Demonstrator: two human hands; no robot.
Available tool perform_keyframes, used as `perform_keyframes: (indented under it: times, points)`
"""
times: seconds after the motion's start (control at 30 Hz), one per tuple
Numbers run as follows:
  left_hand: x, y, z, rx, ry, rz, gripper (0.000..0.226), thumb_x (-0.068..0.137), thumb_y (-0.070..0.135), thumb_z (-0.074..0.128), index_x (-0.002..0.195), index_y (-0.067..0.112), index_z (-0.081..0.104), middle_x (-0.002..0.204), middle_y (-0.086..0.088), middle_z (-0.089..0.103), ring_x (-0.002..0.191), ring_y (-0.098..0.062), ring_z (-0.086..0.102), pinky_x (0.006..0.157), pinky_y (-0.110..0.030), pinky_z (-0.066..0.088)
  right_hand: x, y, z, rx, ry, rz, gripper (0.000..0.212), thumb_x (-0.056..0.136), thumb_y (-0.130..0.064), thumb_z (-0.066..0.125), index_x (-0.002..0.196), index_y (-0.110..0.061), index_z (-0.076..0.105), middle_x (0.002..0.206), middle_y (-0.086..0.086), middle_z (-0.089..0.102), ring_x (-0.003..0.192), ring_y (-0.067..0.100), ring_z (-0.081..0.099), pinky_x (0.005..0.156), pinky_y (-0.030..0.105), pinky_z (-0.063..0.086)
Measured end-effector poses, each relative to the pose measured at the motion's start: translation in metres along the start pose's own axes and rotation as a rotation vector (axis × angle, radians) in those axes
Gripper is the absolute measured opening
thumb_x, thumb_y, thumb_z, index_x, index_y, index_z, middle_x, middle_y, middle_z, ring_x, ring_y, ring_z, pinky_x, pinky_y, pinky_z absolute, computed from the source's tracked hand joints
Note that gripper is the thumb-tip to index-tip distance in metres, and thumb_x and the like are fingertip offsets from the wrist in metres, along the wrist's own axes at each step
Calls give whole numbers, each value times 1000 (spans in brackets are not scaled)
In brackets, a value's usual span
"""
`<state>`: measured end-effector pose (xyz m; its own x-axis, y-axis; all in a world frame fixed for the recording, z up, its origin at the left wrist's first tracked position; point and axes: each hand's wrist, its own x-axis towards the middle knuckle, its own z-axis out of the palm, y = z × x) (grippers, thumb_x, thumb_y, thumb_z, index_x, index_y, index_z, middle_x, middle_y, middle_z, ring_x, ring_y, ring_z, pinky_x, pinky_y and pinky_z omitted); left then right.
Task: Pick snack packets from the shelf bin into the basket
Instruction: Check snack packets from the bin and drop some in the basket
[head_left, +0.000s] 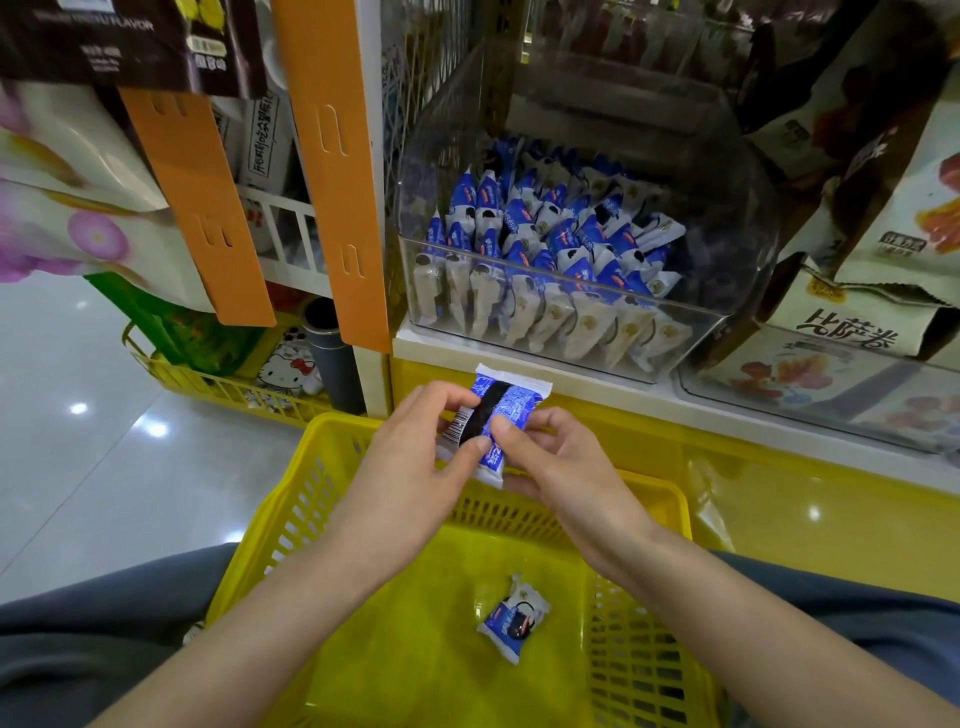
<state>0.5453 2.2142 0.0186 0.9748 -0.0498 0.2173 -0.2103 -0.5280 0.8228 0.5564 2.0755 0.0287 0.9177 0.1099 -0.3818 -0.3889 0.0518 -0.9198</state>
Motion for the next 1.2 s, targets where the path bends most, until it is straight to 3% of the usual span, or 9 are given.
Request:
perform_keyframes:
  times: [0.17,0.27,0.43,0.63,0.73,0.8,0.97,1.2]
  points:
    - [-1,-1,0,130,-60,33,29,89,14,52,116,22,45,109,10,54,90,-4,52,72,-10,38,-3,1,3,-8,-2,-56,33,83,-8,65,109,1,47,102,14,59,69,6,66,58,22,56]
    - [-2,1,-1,237,-79,55,30,92,17,48,121,20,43,118,3,56,96,-16,57,69,-20,40,-3,4,7,-45,14,-93,32,84,-5,64,109,2,46,95,5,57,70,8,64,57,23,57]
    - [1,5,-3,367,-138,61,32,95,21,44,126,16,39,120,-3,58,99,-24,59,74,-37,48,-4,8,7,-130,18,-190,21,83,-6,64,93,-11,46,94,2,59,68,10,64,56,22,55]
    - [5,6,0,366,-152,-71,38,95,17,42,133,22,33,117,-5,59,95,-25,57,61,-29,37,-3,11,7,-239,35,-216,25,82,-14,67,96,-13,47,96,2,60,86,28,67,71,43,57]
    - [6,8,-2,343,-149,-48,34,98,23,39,131,20,37,115,-5,60,98,-25,58,74,-37,46,-1,9,4,-287,5,-236,24,82,-13,67,94,-15,46,95,0,60,84,24,66,75,46,56]
    - [7,7,-5,379,-147,4,32,98,26,38,129,18,40,114,-4,62,98,-23,59,77,-38,48,-2,10,2,-384,-12,-281,26,82,-15,68,96,-14,46,94,-4,61,80,14,65,74,40,56]
    - [6,2,-3,403,-121,21,22,97,20,40,117,13,44,96,-7,64,86,-28,61,68,-42,49,-3,13,2,-499,-1,-331,28,80,-20,69,92,-19,44,91,-11,58,69,-4,58,61,16,48]
    - [4,-1,-2,267,-20,67,15,96,26,41,103,17,51,72,4,56,62,-12,52,53,-30,43,-5,14,0,-592,14,-423,29,82,-20,67,96,-20,43,93,-12,55,82,-6,55,59,10,47]
